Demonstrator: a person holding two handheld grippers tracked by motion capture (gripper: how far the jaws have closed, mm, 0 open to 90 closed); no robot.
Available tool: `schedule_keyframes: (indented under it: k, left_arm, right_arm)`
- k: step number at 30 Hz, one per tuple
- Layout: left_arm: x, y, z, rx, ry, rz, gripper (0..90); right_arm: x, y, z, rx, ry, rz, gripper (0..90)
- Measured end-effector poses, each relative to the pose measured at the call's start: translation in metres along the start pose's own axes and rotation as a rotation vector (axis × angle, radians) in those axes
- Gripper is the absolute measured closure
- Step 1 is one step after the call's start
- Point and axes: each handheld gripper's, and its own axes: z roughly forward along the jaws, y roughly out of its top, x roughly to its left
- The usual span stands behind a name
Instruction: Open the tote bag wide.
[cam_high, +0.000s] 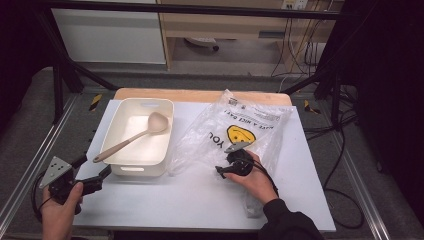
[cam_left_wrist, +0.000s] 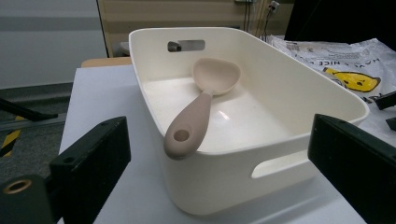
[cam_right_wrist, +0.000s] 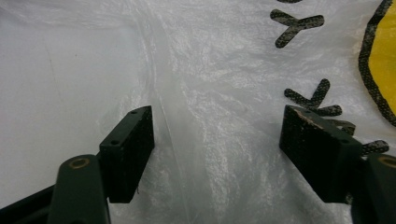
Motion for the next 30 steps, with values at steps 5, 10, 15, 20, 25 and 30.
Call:
schedule_keyframes:
  k: [5, 10, 15, 20, 25, 30]
  left_arm:
    - [0.000, 0.000, 0.000, -0.001, 0.000, 0.000, 5.5]
    - [0.000, 0.000, 0.000, 0.000, 0.000, 0.000, 5.5]
    - [0.000, 0.000, 0.000, 0.000, 0.000, 0.000, 5.5]
    - [0.000, 0.000, 0.000, -0.001, -0.001, -0.001, 5.5]
    - [0.000, 0.000, 0.000, -0.001, 0.000, 0.001, 5.5]
    - [0.000, 0.000, 0.000, -0.002, 0.000, -0.001, 5.5]
  right_arm:
    - [-0.003, -0.001, -0.002, -0.007, -0.002, 0.003, 42.0]
    - [-0.007, -0.002, -0.004, -0.014, 0.003, 0.013, 54.2]
    - [-0.009, -0.002, -0.005, -0.015, 0.001, 0.023, 66.1]
    - [-0.010, -0.002, -0.006, -0.017, 0.007, 0.027, 76.1]
    - [-0.013, -0.003, -0.007, -0.018, 0.029, 0.060, 89.6]
    - [-0.014, -0.003, -0.011, -0.031, 0.036, 0.070, 90.0]
